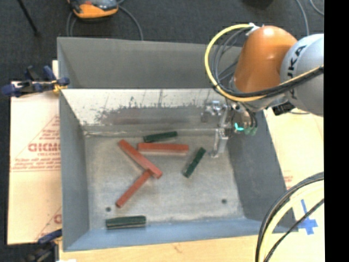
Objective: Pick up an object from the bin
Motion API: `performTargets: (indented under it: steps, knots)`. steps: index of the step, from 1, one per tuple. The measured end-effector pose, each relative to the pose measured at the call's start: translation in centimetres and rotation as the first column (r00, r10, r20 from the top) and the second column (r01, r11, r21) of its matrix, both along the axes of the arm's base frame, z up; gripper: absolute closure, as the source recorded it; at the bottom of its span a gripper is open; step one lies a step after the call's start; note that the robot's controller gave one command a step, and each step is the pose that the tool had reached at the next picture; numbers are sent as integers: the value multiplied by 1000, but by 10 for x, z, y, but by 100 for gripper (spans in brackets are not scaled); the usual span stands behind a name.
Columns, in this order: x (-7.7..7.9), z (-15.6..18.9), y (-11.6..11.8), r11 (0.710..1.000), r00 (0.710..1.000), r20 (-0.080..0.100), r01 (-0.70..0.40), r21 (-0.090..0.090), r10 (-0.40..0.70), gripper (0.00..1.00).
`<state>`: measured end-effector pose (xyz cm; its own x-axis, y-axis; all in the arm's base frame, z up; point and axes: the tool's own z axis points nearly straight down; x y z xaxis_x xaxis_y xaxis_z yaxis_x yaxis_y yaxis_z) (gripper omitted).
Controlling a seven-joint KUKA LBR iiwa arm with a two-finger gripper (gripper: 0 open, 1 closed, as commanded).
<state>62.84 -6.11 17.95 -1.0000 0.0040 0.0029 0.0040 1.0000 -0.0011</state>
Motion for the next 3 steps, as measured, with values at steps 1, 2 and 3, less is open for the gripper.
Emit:
performTargets:
  steps: [1, 2, 3]
  knots:
    - [2, 5, 0, 1000, 1000, 8, -1, -1, 1, 0]
    - [-8, -31, -2, 998, 998, 14, 61, 2, -61, 0]
    - [-11, -77, -3, 1000, 1000, 8, -16, -1, 16, 0]
